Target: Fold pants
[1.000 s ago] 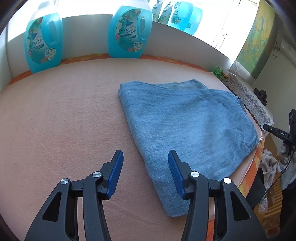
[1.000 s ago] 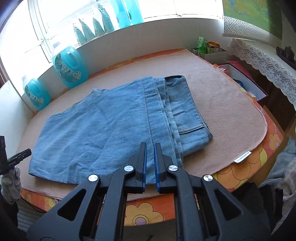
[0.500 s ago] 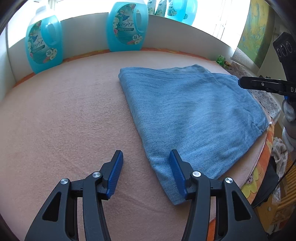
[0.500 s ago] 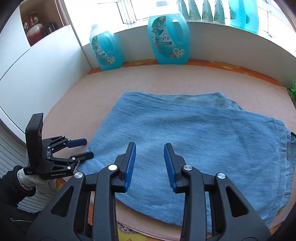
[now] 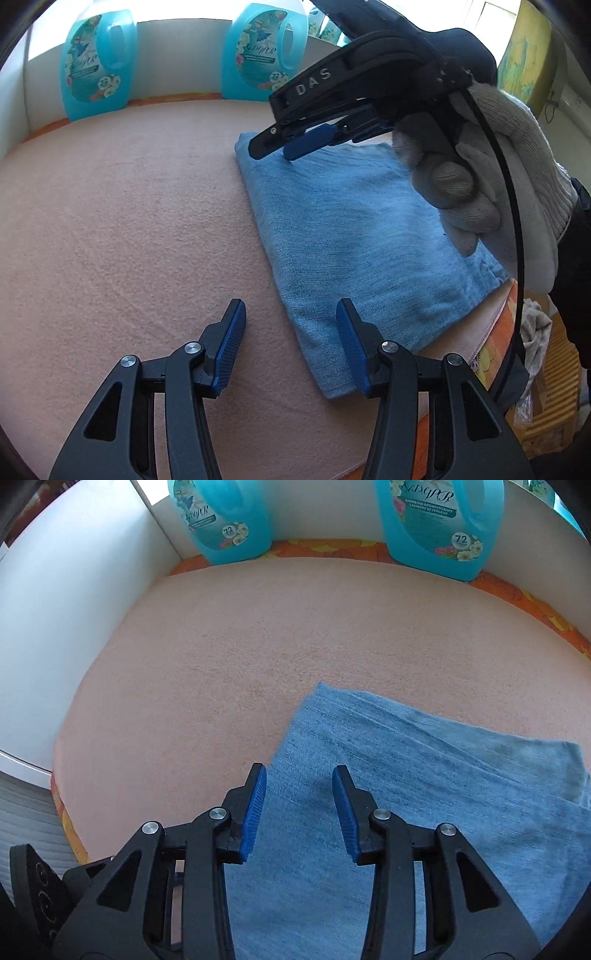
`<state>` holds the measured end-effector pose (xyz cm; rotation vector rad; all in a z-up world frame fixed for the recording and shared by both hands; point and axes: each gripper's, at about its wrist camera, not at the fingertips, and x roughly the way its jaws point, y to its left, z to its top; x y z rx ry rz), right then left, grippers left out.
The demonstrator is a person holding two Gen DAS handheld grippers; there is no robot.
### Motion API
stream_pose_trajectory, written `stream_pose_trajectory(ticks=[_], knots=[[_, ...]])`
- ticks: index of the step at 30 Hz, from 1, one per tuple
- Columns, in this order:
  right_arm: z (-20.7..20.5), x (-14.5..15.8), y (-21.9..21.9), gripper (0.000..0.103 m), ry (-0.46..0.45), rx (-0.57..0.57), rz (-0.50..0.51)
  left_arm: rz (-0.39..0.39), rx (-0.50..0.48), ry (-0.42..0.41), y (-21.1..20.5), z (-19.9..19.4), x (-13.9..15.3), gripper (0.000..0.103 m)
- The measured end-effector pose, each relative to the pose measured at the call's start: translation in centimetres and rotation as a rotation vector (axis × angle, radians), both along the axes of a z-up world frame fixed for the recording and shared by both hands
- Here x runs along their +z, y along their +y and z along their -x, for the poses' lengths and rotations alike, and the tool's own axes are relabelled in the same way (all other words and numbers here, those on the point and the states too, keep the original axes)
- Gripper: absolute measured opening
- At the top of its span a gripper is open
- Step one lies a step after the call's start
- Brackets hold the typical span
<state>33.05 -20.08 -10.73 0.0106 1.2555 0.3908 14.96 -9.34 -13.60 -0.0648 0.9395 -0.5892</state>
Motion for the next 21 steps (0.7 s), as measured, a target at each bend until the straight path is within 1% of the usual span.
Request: stream_pose_trajectory(ticks=[3, 6, 9, 13, 16, 17, 18, 19, 21], knots=[[-1.3, -0.5, 2.1, 0.040, 0.033, 0.007, 0.073, 0.029, -0.012, 0.022, -0.1, 0.1, 0.0, 0.050], [-1.9, -0.9, 3.9, 0.043, 0.056, 0.021, 0.158, 0.063, -0.019, 0.047, 0.0, 0.1, -0.1, 0.050], [-2.3, -1.3, 4.9, 0.043, 0.071, 0.028, 0.227, 0.072, -0.025, 0.051, -0.1, 0.2, -0.1, 0.050], [-2.3, -2.0, 5.9, 0.043, 0.082, 0.067, 0.314, 0.083, -0.033, 0.055, -0.4, 0.5, -0.2, 0.050], [-2.1, -2.2, 6.3, 0.042, 0.071, 0.083, 0.343, 0.085, -0.031, 0.054, -0.5, 0.7, -0.1, 0.050], [-2.0, -2.2, 6.2, 0.041, 0.065, 0.080, 0.350, 0.084, -0.030, 0.053, -0.5, 0.7, -0.1, 0.050], [-2.0, -2.1, 6.1, 0.034, 0.055, 0.074, 0.360, 0.081, -0.029, 0.051, -0.6, 0.8, -0.1, 0.050], [-2.0, -2.1, 6.0, 0.024, 0.046, 0.070, 0.373, 0.078, -0.028, 0.050, -0.6, 0.9, -0.2, 0.050], [-2.0, -1.9, 5.5, 0.020, 0.040, 0.067, 0.352, 0.072, -0.026, 0.048, -0.8, 0.8, 0.0, 0.050]])
